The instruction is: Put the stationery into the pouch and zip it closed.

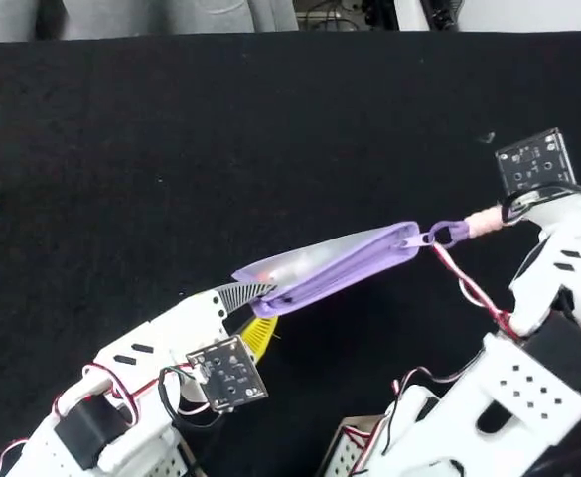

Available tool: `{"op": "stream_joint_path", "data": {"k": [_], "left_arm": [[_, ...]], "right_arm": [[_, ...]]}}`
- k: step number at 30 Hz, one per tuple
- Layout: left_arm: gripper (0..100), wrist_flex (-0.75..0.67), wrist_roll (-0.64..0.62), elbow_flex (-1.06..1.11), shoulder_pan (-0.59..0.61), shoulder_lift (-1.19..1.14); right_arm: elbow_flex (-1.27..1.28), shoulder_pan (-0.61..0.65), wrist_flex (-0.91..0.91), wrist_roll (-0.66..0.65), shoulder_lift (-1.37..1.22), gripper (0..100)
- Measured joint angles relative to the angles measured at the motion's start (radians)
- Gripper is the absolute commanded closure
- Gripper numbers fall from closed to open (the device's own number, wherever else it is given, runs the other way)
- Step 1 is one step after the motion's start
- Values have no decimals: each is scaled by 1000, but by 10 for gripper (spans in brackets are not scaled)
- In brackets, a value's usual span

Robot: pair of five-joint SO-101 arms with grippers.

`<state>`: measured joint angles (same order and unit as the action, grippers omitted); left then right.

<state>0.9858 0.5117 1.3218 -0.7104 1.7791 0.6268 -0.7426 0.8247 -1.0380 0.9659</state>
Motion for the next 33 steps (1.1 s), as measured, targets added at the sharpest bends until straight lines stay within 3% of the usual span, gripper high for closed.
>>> {"op": "stream_joint_path", "data": {"k": [6,10,13,19,27,33], "left_arm": [[955,-48,-52,12,74,0],[821,-94,-135,26,144,0],[753,-98,-147,52,186,-11],[752,-164,-147,92,226,-20],[752,-269,-213,61,422,-20],[752,-269,-219,-34,466,-11]], "right_arm": [[0,35,6,0,11,982],[21,60,28,0,11,982],[43,72,29,14,11,915],[81,129,29,94,11,772],[137,276,29,149,11,764],[109,358,57,284,11,764]]}}
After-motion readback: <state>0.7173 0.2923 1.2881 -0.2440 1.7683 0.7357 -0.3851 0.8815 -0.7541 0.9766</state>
